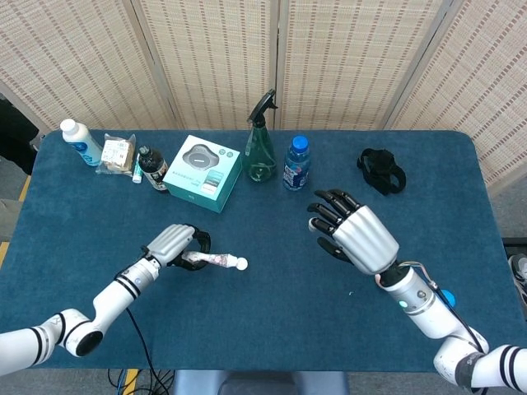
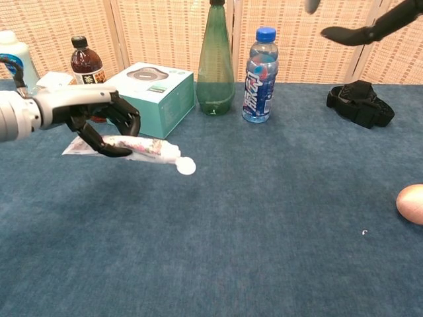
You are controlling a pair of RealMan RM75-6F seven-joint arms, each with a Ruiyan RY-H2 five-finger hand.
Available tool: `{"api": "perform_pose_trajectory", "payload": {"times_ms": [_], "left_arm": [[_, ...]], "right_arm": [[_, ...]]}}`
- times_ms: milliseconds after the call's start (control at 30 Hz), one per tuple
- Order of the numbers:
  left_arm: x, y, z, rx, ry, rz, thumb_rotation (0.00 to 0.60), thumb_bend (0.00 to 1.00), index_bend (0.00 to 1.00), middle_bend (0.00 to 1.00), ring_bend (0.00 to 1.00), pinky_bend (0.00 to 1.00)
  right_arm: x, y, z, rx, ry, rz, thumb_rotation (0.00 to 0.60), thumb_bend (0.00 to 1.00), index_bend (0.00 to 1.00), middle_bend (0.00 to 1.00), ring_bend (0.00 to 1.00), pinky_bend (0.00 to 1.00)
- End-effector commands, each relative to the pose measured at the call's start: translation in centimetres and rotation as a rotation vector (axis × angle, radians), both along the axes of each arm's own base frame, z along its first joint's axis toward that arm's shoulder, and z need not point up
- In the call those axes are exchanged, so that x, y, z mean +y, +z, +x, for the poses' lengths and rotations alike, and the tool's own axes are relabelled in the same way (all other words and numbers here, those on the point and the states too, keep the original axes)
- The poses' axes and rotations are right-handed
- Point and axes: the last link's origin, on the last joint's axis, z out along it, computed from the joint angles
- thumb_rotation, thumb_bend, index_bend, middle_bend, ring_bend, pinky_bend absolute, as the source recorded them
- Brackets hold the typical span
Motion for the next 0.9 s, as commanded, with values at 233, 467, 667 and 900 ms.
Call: {"api": "perform_pose_trajectory", "payload": {"times_ms": [233, 467, 667, 900], "left_arm": [[-0.4, -2.8, -1.2, 0.117, 0.009, 0.041, 0.6, 0.45, 0.41, 0.45, 0.24, 0.23], [-0.6, -1.1, -1.5, 0.126, 0.027, 0.065, 0.6, 0.45, 0.2, 0.25, 0.09, 0.18], [-1.7, 1.8, -2.7, 0.095, 0.079, 0.15, 0.6, 0.45, 0.19, 0.24, 0.09, 0.17], [-4.7, 6.0, -6.3, 0.146, 0.128, 0.365, 0.6, 0.45, 0.26, 0.24, 0.09, 0.17]], "right_arm": [[0.6, 1.7, -2.4, 0.0, -0.077, -0.037, 0.6, 0.23, 0.6, 0.39, 0.19, 0.27], [1.0, 2.9, -4.4, 0.011, -0.146, -0.068, 0.6, 0.23, 0.6, 0.39, 0.19, 0.27], [1.8, 4.3, -6.7, 0.014, -0.237, -0.101, 0.6, 0.23, 0.6, 0.39, 0.19, 0.27], [3.5, 5.5, -10.3, 0.054, -0.41, -0.111, 0.6, 0.23, 0.56, 0.39, 0.19, 0.27]]}}
